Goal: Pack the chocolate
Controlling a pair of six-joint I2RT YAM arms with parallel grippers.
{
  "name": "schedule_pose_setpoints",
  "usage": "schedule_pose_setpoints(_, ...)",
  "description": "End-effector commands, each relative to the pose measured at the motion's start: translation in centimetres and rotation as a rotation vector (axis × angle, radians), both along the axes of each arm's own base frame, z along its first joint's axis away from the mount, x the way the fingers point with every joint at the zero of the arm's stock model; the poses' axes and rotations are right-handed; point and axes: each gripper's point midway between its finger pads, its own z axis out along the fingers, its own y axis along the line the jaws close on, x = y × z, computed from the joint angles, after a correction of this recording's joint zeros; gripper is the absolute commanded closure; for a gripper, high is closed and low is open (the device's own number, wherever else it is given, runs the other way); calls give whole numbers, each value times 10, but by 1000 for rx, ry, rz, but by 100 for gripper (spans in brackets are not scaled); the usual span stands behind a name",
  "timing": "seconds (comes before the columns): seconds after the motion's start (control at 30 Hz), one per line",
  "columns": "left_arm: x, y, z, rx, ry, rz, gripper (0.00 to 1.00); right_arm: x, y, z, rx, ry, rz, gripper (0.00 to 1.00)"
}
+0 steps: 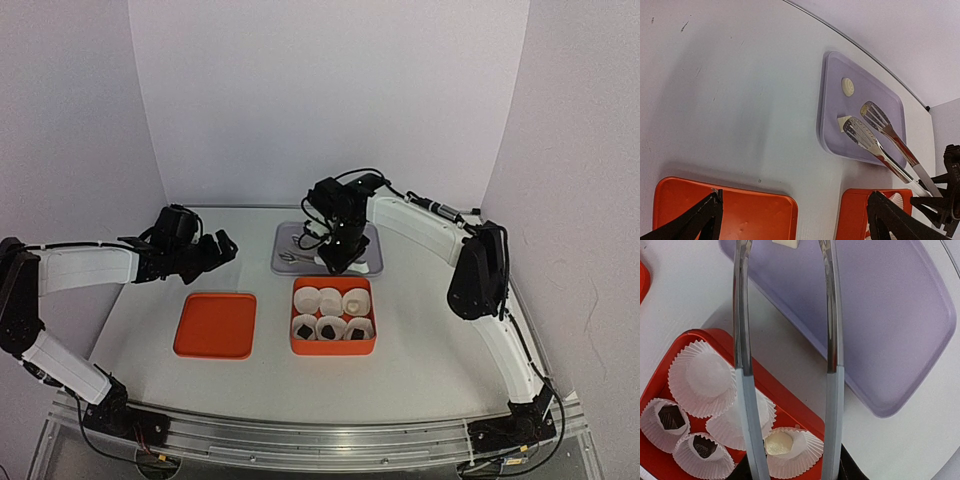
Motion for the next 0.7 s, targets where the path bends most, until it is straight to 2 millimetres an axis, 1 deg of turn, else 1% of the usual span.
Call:
schedule_pose_setpoints(0.0, 0, 3, 6, -5, -23, 24, 0, 10, 10, 12, 57, -23, 26, 63)
schedule_pose_setpoints(0.17, 1, 4, 4, -5, -18, 30, 0, 12, 11, 7, 62, -8, 38, 63)
schedule_pose_setpoints(0.5, 1, 5, 4, -3, -17, 40, 0, 20, 2, -7, 62, 25, 13, 63)
schedule_pose_setpoints(0.67, 1, 7, 2, 4, -13, 47, 0, 20, 3, -12, 61, 35, 27, 63)
